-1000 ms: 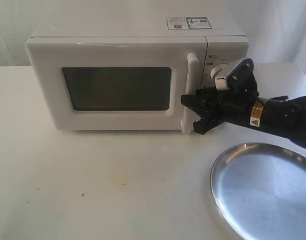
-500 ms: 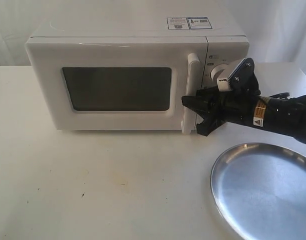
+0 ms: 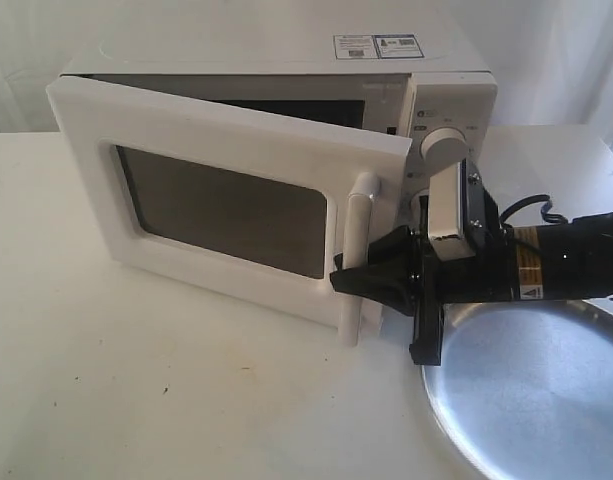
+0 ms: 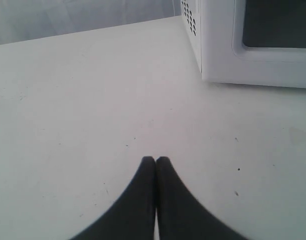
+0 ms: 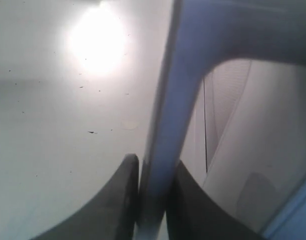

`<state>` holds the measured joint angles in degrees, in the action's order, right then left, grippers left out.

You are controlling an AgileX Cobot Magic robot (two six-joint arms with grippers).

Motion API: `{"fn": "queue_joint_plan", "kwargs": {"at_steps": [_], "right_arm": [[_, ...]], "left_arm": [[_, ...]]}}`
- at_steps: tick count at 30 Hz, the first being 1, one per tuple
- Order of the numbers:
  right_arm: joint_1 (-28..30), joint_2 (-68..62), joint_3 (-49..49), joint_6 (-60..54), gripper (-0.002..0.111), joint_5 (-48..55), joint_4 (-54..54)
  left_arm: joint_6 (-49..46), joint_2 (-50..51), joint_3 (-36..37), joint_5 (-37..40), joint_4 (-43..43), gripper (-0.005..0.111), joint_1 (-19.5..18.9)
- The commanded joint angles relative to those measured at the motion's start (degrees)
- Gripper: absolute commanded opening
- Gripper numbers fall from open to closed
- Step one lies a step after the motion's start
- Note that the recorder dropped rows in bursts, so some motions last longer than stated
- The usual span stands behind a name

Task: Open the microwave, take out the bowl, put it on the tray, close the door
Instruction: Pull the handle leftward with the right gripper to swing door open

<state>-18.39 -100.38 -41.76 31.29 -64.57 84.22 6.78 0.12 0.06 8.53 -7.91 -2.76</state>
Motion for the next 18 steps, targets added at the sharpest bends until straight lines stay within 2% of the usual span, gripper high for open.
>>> {"fn": "queue_joint_plan", "kwargs": {"at_steps": [1, 7, 10, 12, 15, 18], "right_arm": [[-0.33, 5.58, 3.04, 0.69, 0.000, -5.40, 6.83], [-0.33, 12.65, 5.75, 15.11, 0.002, -5.40, 11.16], [-0.33, 15.94, 6.52, 22.96, 0.018, -5.40, 15.72], [-0.33, 17.99, 7.24, 22.97, 0.032, -5.40, 15.72], [-0.33, 20.95, 8.54, 22.97, 0.046, -5.40, 15.67], [-0.33, 23.96, 8.80, 20.39, 0.038, -5.40, 11.57]], "left_arm": [[0.37, -0.12, -0.06, -0.03, 0.17, 0.000, 0.05], [0.37, -0.12, -0.06, -0.03, 0.17, 0.000, 0.05], [0.37, -0.12, -0.06, -0.03, 0.17, 0.000, 0.05], [0.37, -0.12, -0.06, -0.03, 0.17, 0.000, 0.05], [0.37, -0.12, -0.06, -0.03, 0.17, 0.000, 0.05], [0.37, -0.12, -0.06, -0.03, 0.17, 0.000, 0.05]]}}
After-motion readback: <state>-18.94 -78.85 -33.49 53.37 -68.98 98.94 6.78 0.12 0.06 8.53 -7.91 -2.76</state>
